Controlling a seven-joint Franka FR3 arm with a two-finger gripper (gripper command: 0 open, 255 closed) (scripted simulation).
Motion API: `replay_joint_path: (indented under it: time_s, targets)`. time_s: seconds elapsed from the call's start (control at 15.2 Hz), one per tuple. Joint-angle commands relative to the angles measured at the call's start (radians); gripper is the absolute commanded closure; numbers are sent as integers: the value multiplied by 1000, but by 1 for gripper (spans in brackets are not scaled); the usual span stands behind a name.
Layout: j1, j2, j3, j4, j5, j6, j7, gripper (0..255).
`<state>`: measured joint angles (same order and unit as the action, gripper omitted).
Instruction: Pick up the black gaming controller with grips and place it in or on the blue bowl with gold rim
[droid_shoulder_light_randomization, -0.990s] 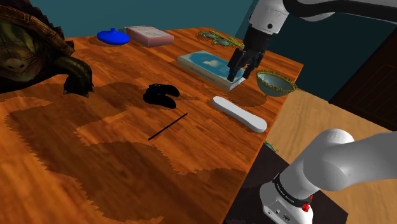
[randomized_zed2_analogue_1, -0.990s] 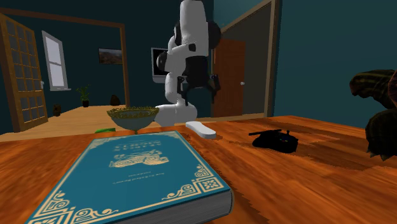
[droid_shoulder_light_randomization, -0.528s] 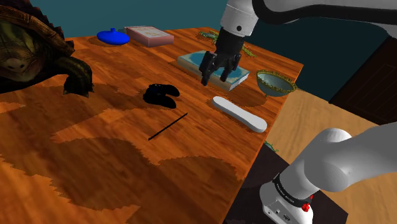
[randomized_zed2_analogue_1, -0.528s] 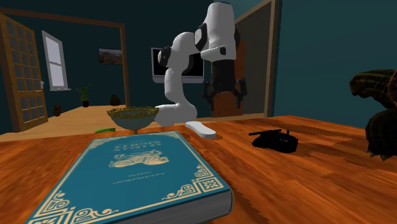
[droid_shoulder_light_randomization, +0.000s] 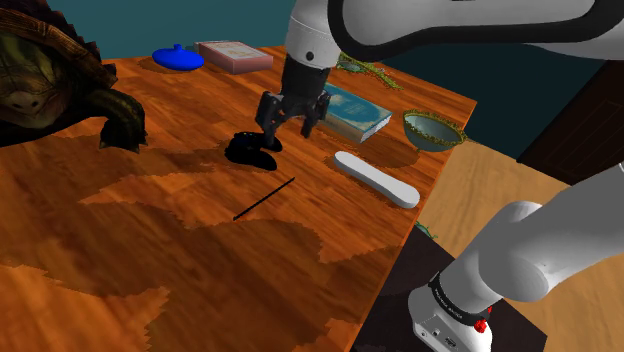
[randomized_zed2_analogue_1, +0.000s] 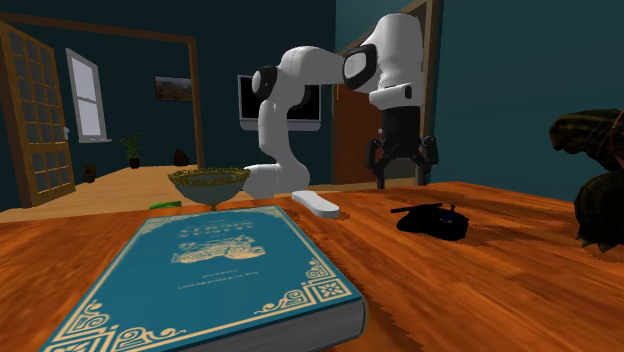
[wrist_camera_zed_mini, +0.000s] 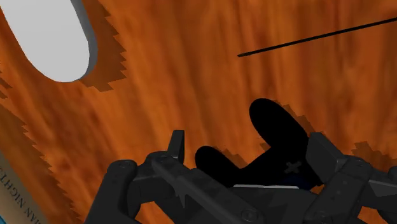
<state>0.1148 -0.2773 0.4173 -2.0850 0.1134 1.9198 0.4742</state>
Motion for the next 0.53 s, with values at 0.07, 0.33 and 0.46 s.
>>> replay_joint_path:
  time_s: [0.07,0.33,0.46]
  targets:
    - [6,104,58,86,-51,19,88,0]
    - [11,143,73,79,-73,63,115,0]
    - [11,151,75,59,-76,90,117,0]
